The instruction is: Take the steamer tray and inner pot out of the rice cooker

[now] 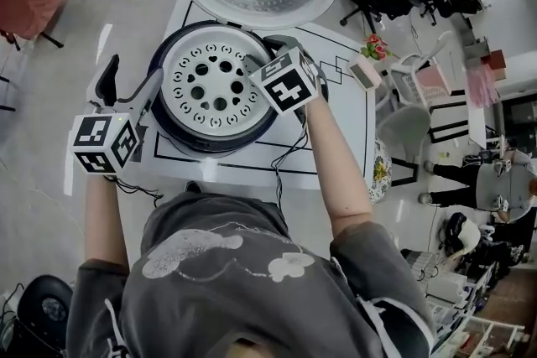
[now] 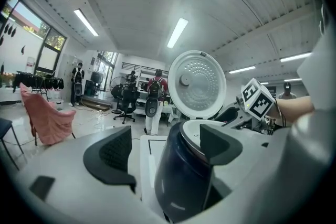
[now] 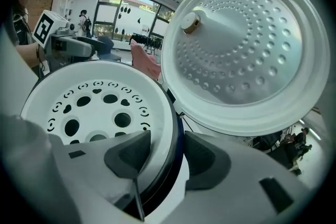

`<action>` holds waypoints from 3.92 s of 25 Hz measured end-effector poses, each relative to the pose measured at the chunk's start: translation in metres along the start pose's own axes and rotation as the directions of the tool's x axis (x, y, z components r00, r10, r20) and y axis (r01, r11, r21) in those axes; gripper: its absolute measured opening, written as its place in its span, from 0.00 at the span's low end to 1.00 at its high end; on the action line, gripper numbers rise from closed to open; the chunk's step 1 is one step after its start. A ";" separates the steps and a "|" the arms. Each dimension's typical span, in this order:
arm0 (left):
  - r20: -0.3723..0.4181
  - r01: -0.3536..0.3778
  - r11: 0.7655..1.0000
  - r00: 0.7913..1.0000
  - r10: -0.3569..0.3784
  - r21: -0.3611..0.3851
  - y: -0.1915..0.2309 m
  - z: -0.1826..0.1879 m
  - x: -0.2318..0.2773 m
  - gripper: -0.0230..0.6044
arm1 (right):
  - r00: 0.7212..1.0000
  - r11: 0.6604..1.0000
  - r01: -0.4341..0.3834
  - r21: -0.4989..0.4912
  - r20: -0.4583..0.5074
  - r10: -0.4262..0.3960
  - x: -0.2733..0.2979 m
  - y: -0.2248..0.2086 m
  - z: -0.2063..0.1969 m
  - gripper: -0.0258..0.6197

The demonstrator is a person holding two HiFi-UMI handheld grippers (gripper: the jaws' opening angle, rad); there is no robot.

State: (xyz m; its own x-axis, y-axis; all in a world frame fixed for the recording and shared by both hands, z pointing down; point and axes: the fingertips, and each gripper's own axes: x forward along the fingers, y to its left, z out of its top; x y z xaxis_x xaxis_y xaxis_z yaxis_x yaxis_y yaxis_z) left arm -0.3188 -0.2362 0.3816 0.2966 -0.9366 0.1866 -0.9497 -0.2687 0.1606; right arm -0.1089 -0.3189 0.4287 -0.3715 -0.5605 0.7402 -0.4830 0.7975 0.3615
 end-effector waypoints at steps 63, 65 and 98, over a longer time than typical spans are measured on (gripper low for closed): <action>-0.019 0.247 0.941 0.968 -0.249 0.232 -0.330 0.007 0.047 0.67 | 0.924 0.725 0.079 0.684 0.222 -0.310 -0.211 -0.146 -0.274 0.10; -0.025 0.255 0.938 0.966 -0.256 0.237 -0.343 0.000 0.054 0.67 | 0.928 0.693 0.070 0.717 0.209 -0.309 -0.203 -0.148 -0.299 0.10; -0.246 0.203 0.974 0.954 -0.173 0.101 -0.383 -0.143 0.147 0.67 | 0.972 0.575 0.143 0.806 -0.006 -0.233 -0.023 -0.200 -0.460 0.11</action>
State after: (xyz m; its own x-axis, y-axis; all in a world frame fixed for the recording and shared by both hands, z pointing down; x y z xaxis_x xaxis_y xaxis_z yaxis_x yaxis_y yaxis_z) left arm 0.1034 -0.2387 0.4863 0.4718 -0.7912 0.3891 -0.8751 -0.4742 0.0968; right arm 0.3607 -0.3631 0.6004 -0.2436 -0.7295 0.6391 -0.9696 0.1983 -0.1433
